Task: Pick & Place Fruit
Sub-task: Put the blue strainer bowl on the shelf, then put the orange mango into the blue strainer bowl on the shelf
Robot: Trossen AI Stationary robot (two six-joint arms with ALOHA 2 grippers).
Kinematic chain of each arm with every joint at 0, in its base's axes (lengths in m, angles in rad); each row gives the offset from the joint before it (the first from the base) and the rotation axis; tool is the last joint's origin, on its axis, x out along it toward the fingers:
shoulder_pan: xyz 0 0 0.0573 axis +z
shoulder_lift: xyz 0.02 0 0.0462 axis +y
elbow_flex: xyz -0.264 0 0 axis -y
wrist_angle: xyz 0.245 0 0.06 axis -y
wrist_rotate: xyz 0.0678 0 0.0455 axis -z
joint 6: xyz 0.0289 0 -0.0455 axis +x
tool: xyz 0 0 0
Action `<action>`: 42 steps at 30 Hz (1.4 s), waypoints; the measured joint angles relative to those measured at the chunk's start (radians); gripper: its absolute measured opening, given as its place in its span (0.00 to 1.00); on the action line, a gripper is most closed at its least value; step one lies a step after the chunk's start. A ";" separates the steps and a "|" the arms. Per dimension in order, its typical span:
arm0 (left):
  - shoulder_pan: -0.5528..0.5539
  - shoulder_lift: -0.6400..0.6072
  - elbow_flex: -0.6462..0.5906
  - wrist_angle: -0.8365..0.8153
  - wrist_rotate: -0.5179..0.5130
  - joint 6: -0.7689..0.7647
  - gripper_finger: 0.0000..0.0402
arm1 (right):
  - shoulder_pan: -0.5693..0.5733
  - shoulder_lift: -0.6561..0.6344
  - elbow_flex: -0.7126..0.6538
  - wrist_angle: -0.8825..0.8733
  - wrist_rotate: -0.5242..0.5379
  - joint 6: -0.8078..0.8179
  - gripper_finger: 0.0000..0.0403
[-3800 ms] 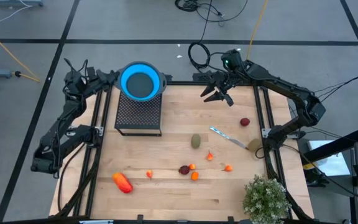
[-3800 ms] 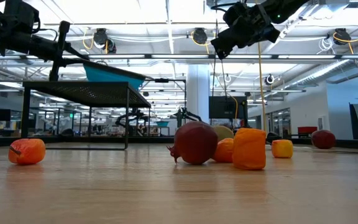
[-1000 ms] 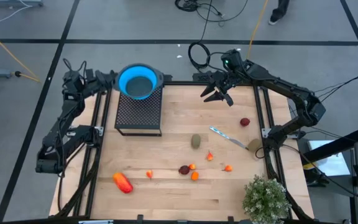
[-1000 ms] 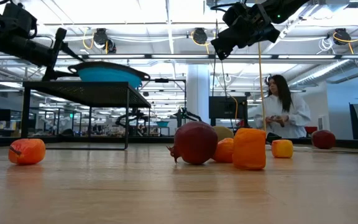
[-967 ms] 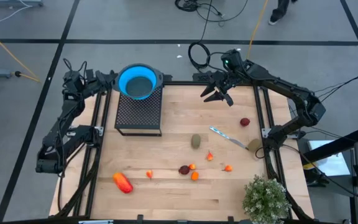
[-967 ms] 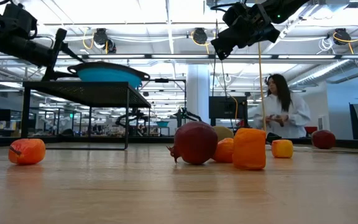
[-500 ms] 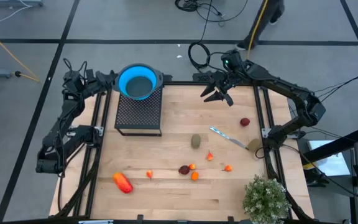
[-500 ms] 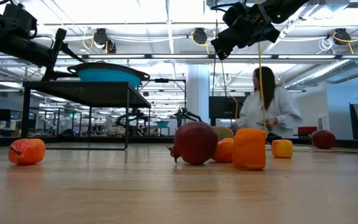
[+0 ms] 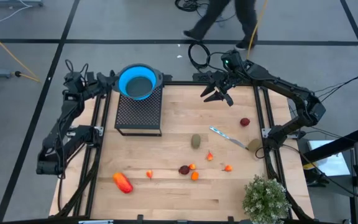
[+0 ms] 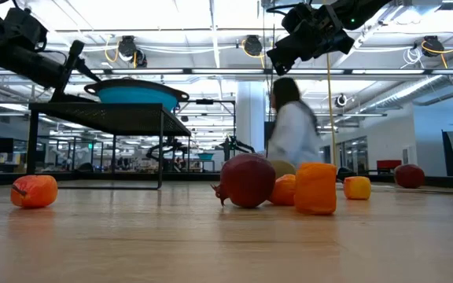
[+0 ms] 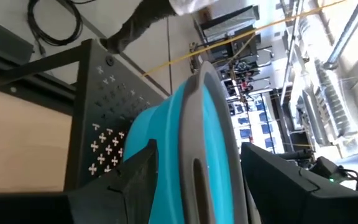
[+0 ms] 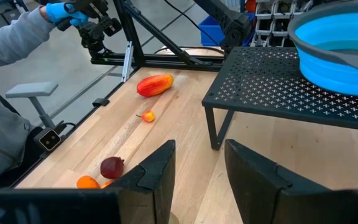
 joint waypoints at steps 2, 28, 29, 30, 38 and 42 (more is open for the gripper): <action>0.000 -0.023 0.000 -0.044 -0.014 0.011 0.57 | 0.000 0.000 0.000 0.000 0.000 -0.001 0.32; -0.055 -0.492 0.000 -0.434 0.072 0.032 0.57 | 0.000 0.000 0.000 0.000 0.003 0.024 0.32; -0.057 -0.511 0.001 -0.463 0.072 0.038 0.57 | 0.000 0.000 0.000 0.000 0.004 0.023 0.32; -0.058 -0.530 0.001 -0.498 0.072 0.045 0.57 | 0.000 0.000 0.000 0.000 0.009 0.024 0.32; -0.071 -0.644 0.001 -0.630 0.075 0.075 0.57 | 0.000 0.000 0.000 0.000 0.026 0.027 0.32; -0.097 -0.686 0.029 -0.660 0.101 0.089 0.57 | 0.000 0.000 0.000 0.000 0.026 0.027 0.32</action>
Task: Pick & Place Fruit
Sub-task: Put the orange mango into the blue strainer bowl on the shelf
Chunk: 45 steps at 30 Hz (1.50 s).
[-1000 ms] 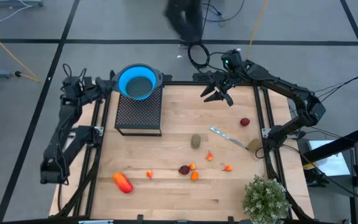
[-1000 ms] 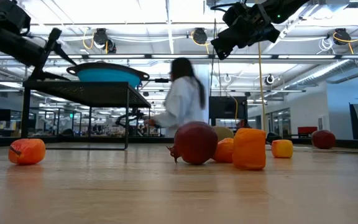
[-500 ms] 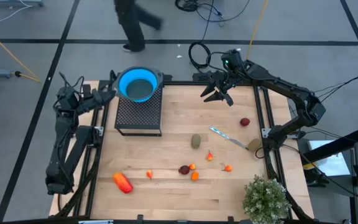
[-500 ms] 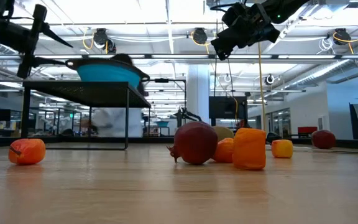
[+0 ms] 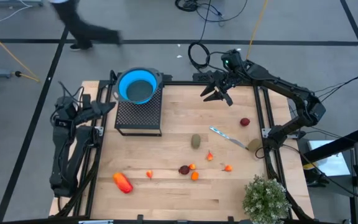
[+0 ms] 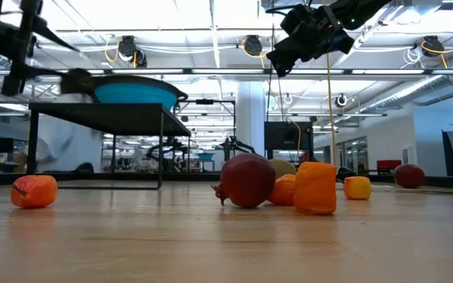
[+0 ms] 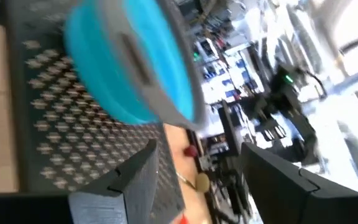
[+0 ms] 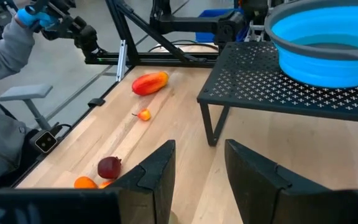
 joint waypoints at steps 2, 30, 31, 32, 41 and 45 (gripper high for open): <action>-0.015 -0.017 0.039 -0.059 0.009 0.050 0.57 | 0.000 0.000 0.000 0.000 0.002 -0.003 0.32; -0.005 -0.015 0.403 -0.582 0.250 1.058 0.57 | 0.104 0.000 0.000 -0.046 0.152 -0.036 0.32; 0.009 -0.015 0.403 -0.595 0.252 1.081 0.57 | 0.108 0.000 0.000 -0.059 0.153 -0.044 0.32; 0.021 -0.015 0.403 -0.603 0.259 1.100 0.57 | 0.113 0.000 0.000 -0.074 0.153 -0.055 0.32; 0.028 -0.015 0.403 -0.612 0.219 1.134 0.57 | 0.133 -0.039 0.000 -0.121 0.158 -0.090 0.32; 0.027 -0.015 0.402 -0.583 0.122 1.113 0.57 | 0.131 -0.081 0.000 -0.113 0.216 -0.107 0.32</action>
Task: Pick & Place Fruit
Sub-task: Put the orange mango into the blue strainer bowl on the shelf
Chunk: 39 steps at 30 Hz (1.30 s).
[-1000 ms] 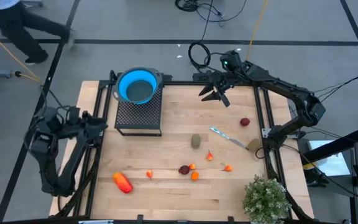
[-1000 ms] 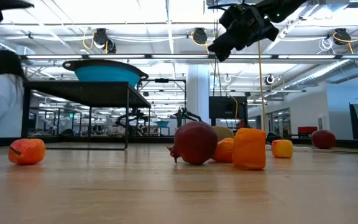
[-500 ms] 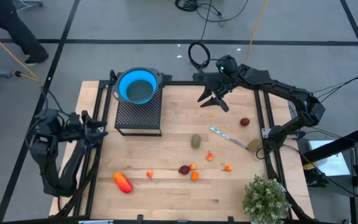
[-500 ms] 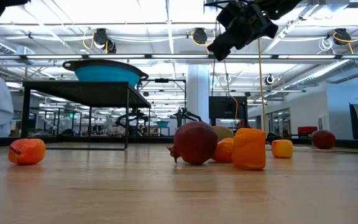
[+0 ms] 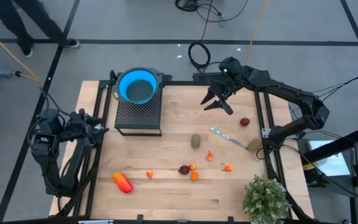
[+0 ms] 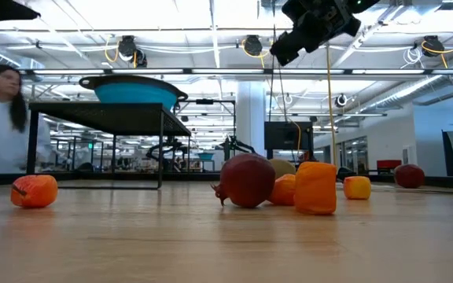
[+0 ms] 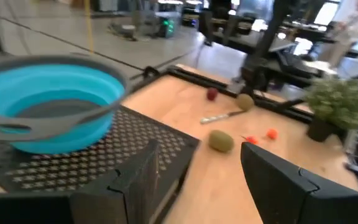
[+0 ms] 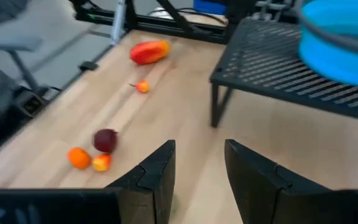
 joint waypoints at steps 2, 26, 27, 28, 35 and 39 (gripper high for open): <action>0.000 0.000 0.000 0.055 -0.013 -0.043 0.57 | 0.000 -0.019 0.000 0.010 0.031 -0.002 0.32; 0.011 0.244 0.000 0.500 0.036 -0.198 0.57 | -0.021 -0.074 0.000 0.069 0.152 -0.003 0.32; 0.010 0.262 0.000 0.523 0.041 -0.196 0.57 | -0.021 -0.074 0.000 0.069 0.152 -0.003 0.32; 0.010 0.282 0.000 0.547 0.044 -0.197 0.57 | -0.021 -0.074 0.000 0.069 0.152 -0.003 0.32; -0.026 0.445 0.000 0.732 0.086 -0.243 0.57 | -0.021 -0.074 0.000 0.069 0.152 -0.003 0.32; -0.087 0.525 0.000 0.811 0.077 -0.254 0.57 | -0.021 -0.074 0.000 0.069 0.152 -0.003 0.32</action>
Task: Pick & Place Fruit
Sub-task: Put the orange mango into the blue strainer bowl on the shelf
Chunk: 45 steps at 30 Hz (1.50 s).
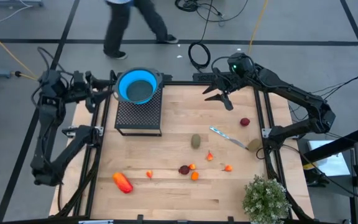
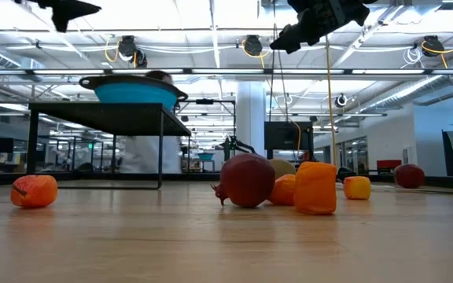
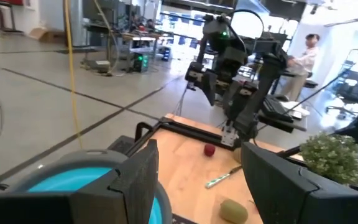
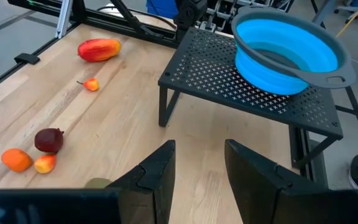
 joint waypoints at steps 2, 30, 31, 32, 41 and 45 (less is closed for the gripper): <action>-0.040 0.034 0.000 0.030 -0.026 -0.013 0.57 | 0.000 0.000 0.000 0.000 0.000 -0.001 0.32; -1.023 0.281 0.000 -0.010 -0.881 -0.124 0.57 | 0.000 0.000 0.000 -0.001 0.000 -0.002 0.32; -1.060 0.282 0.000 -0.032 -0.925 -0.147 0.57 | 0.000 0.000 0.000 -0.001 0.000 -0.004 0.32; -1.097 0.282 0.000 -0.051 -0.965 -0.175 0.57 | 0.000 0.000 0.000 -0.001 0.000 -0.006 0.32; -1.395 0.304 0.001 -0.157 -1.237 -0.418 0.57 | -0.031 0.000 -0.001 -0.060 -0.006 -0.034 0.32; -1.493 0.336 0.002 -0.166 -1.313 -0.510 0.57 | -0.052 -0.022 -0.042 -0.048 -0.006 -0.037 0.32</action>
